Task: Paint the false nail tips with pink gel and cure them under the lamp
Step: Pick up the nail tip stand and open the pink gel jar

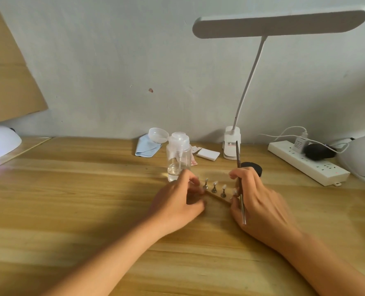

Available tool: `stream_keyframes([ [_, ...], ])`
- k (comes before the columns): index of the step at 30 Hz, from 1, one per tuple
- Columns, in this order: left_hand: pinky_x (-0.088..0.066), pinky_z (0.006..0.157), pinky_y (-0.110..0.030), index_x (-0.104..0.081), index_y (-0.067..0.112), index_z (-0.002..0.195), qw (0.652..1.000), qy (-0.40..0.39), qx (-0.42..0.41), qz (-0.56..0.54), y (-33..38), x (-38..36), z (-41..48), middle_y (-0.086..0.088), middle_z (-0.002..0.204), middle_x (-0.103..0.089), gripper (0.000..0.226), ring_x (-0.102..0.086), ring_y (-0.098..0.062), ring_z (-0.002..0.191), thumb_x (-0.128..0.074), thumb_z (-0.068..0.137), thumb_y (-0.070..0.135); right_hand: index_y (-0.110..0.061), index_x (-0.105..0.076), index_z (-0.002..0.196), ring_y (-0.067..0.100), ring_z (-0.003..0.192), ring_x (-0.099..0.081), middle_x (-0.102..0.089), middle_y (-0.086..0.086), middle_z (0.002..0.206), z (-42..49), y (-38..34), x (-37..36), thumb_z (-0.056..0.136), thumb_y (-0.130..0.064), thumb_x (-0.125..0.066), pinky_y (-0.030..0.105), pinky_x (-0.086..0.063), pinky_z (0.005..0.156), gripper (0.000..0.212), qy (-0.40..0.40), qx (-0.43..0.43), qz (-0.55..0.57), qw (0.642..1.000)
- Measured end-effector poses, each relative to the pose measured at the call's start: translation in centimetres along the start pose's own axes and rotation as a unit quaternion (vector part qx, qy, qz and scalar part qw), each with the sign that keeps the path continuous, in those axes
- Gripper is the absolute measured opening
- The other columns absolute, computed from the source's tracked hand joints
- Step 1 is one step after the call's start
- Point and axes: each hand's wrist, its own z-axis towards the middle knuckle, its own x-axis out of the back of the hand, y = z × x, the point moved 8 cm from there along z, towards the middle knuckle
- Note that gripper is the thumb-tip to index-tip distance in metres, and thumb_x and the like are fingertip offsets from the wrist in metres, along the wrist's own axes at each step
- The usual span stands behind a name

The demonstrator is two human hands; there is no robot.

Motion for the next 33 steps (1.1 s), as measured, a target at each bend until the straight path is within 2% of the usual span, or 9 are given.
stream_keyframes([
  [6, -0.033, 0.097, -0.022, -0.028, 0.047, 0.119, 0.994, -0.099, 0.021, -0.037, 0.5, -2.6, -0.3, 0.031, 0.13, -0.053, 0.074, -0.043, -0.001, 0.124, -0.072, 0.06, 0.054, -0.008, -0.047, 0.12, 0.019, 0.066, -0.058, -0.055, 0.003, 0.103, -0.2, -0.5, 0.6, 0.085, -0.009, -0.063, 0.043, -0.05, 0.046, 0.039, 0.032, -0.012, 0.038, 0.999],
  [10, -0.035, 0.102, -0.022, -0.028, 0.049, 0.123, 0.996, -0.082, 0.017, -0.043, 0.7, -2.4, -0.1, 0.03, 0.131, -0.053, 0.082, -0.045, 0.004, 0.124, -0.075, 0.057, 0.062, -0.024, -0.037, 0.114, 0.02, 0.096, -0.062, -0.056, -0.005, 0.108, -0.5, -0.5, 0.9, 0.084, -0.002, -0.057, 0.047, -0.054, 0.067, 0.042, 0.082, -0.053, 0.125, 0.987],
  [13, -0.038, 0.104, -0.021, -0.031, 0.048, 0.124, 0.998, -0.063, 0.003, -0.029, 1.0, -2.3, -0.2, 0.026, 0.13, -0.054, 0.088, -0.051, 0.009, 0.119, -0.067, 0.049, 0.074, -0.032, -0.033, 0.11, 0.02, 0.096, -0.064, -0.053, -0.011, 0.107, -0.5, -1.8, 0.0, 0.086, -0.004, -0.05, 0.048, -0.053, 0.072, 0.041, 0.044, -0.035, 0.194, 0.979],
  [17, -0.048, 0.088, -0.016, -0.042, 0.043, 0.113, 1.0, 0.001, 0.007, -0.008, 0.0, -0.9, 0.3, 0.027, 0.104, -0.063, 0.068, -0.058, 0.013, 0.097, -0.077, 0.059, 0.066, -0.029, -0.039, 0.115, 0.006, 0.089, -0.066, -0.059, -0.011, 0.096, -0.6, -2.4, 0.1, 0.087, -0.005, -0.054, 0.04, -0.055, 0.067, 0.04, 0.033, 0.019, 0.178, 0.983],
  [21, -0.042, 0.065, -0.01, -0.051, 0.039, 0.096, 0.998, 0.045, 0.046, 0.014, -2.0, 0.9, 1.0, 0.026, 0.083, -0.065, 0.043, -0.059, 0.009, 0.077, -0.082, 0.068, 0.048, -0.008, -0.048, 0.113, 0.022, 0.081, -0.06, -0.06, 0.002, 0.094, -0.1, 0.7, 2.3, 0.083, 0.001, -0.063, 0.046, -0.053, 0.067, 0.035, 0.148, -0.01, 0.079, 0.986],
  [23, -0.041, 0.064, -0.008, -0.053, 0.037, 0.097, 0.998, 0.048, 0.049, 0.01, -2.4, 1.1, 1.2, 0.024, 0.086, -0.067, 0.039, -0.059, 0.008, 0.077, -0.082, 0.072, 0.041, -0.003, -0.049, 0.116, 0.032, 0.096, -0.059, -0.062, 0.011, 0.102, -0.1, 2.9, 2.7, 0.083, -0.004, -0.068, 0.051, -0.05, 0.082, 0.038, 0.178, -0.075, 0.05, 0.98],
  [25, -0.043, 0.068, -0.01, -0.054, 0.035, 0.098, 0.997, 0.057, 0.038, 0.02, -2.2, 1.2, 1.2, 0.023, 0.092, -0.067, 0.036, -0.06, 0.004, 0.08, -0.081, 0.075, 0.037, -0.005, -0.046, 0.125, 0.034, 0.112, -0.056, -0.062, 0.015, 0.115, 0.0, 4.7, 1.9, 0.082, -0.014, -0.074, 0.051, -0.046, 0.095, 0.052, 0.147, -0.153, 0.057, 0.976],
  [30, -0.051, 0.078, -0.024, -0.055, 0.031, 0.097, 0.994, 0.092, 0.03, 0.055, -2.0, 1.9, 1.0, 0.019, 0.096, -0.067, 0.029, -0.063, 0.001, 0.085, -0.079, 0.08, 0.033, -0.011, -0.04, 0.125, 0.031, 0.095, -0.063, -0.063, 0.006, 0.104, 0.2, 5.6, 0.6, 0.082, -0.023, -0.077, 0.05, -0.053, 0.081, 0.057, 0.116, -0.183, 0.087, 0.972],
  [33, -0.053, 0.079, -0.032, -0.052, 0.033, 0.098, 0.989, 0.108, 0.021, 0.1, -1.6, 2.1, 0.8, 0.021, 0.095, -0.066, 0.03, -0.063, 0.002, 0.087, -0.077, 0.082, 0.039, -0.014, -0.04, 0.122, 0.031, 0.099, -0.061, -0.064, 0.011, 0.11, 0.0, 6.4, 0.6, 0.083, -0.026, -0.076, 0.049, -0.051, 0.083, 0.054, 0.126, -0.202, 0.097, 0.966],
])
